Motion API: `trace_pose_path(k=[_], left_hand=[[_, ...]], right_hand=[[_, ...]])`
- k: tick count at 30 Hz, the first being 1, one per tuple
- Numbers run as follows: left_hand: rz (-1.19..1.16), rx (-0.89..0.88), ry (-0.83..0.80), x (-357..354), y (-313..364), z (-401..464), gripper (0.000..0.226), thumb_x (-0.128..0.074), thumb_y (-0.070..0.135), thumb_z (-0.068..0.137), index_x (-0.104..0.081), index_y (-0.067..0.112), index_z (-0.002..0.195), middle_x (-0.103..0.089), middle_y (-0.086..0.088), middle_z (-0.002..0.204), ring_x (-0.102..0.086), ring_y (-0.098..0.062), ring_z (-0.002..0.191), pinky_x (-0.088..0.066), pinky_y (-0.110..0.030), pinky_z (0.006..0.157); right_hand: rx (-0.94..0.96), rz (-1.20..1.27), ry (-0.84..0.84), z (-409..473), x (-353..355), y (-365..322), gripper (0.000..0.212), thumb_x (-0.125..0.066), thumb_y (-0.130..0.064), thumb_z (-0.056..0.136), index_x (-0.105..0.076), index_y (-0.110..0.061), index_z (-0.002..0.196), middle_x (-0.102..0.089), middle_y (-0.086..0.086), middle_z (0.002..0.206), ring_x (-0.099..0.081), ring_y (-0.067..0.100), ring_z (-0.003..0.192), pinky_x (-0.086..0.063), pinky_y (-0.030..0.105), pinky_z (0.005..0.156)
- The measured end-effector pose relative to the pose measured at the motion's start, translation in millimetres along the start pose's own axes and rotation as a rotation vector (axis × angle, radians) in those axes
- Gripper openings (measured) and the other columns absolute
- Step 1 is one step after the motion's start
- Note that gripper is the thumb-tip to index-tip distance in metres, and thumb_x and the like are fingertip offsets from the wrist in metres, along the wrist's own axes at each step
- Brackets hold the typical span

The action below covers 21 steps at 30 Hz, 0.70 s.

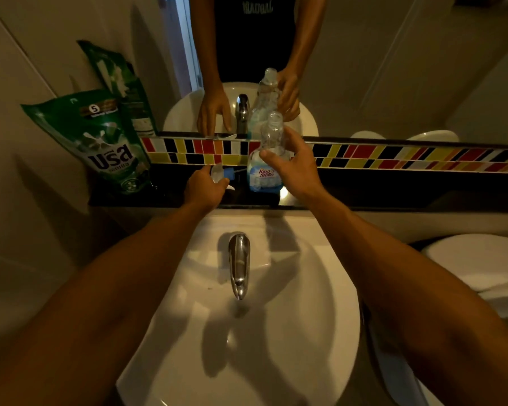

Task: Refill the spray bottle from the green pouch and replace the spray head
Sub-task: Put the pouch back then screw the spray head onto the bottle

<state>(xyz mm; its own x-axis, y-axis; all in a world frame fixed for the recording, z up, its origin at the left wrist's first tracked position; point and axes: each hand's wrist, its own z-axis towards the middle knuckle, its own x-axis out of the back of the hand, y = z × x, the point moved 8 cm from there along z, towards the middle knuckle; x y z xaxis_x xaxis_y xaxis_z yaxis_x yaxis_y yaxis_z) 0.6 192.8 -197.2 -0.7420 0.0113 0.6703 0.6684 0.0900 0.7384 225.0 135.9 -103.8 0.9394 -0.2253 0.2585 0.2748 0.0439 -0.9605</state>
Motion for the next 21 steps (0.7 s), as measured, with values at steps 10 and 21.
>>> trace_pose_path(k=[10,21], left_hand=[[0.051,0.149,0.092,-19,-20,12,0.039,-0.068,0.046,0.084,-0.067,0.019,0.112,-0.066,-0.008,0.114,-0.062,-0.03,0.108,-0.046,-0.05,0.097],[-0.332,0.202,0.179,-8,-18,-9,0.035,-0.073,0.025,0.087,-0.06,0.015,0.118,-0.067,-0.007,0.114,-0.063,-0.022,0.102,-0.049,-0.035,0.09]], right_hand=[[-0.018,-0.001,-0.084,8,-2,9,0.053,-0.075,-0.02,0.095,-0.052,-0.017,0.142,-0.062,0.001,0.141,-0.063,0.007,0.118,-0.06,0.022,0.086],[-0.007,-0.056,-0.161,8,-2,-1,0.046,-0.073,-0.016,0.095,-0.052,-0.02,0.136,-0.064,-0.002,0.136,-0.062,0.016,0.126,-0.057,0.052,0.102]])
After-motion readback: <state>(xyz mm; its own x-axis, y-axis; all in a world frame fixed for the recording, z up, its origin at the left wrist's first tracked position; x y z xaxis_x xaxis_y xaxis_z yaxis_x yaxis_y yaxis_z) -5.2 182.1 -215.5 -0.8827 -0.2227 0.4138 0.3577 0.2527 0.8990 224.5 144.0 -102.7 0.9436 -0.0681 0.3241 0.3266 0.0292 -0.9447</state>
